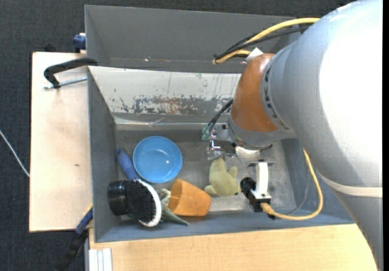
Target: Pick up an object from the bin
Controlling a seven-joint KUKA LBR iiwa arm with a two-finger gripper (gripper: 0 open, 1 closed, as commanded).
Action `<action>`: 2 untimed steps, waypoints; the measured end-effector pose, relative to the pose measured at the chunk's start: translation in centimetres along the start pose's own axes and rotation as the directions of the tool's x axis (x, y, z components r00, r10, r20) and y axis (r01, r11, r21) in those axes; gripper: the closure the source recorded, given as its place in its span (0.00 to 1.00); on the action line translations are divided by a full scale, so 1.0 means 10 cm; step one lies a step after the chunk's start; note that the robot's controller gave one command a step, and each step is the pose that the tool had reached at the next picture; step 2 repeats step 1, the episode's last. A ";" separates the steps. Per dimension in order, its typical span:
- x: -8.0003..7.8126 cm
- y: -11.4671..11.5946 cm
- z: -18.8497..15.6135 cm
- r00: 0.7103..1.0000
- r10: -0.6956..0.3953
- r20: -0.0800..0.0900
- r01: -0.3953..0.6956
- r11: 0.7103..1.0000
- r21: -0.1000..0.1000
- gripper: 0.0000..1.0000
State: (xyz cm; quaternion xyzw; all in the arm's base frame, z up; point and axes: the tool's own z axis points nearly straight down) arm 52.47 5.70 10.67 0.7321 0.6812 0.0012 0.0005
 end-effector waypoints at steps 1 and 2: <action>0.00 0.01 -0.42 1.000 -0.002 0.000 0.002 1.000 -0.003 1.00; 0.00 0.01 -0.42 1.000 -0.002 0.000 0.002 1.000 -0.003 1.00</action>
Offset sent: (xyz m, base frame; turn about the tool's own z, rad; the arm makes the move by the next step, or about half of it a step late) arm -0.0001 -0.0002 0.0398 0.0000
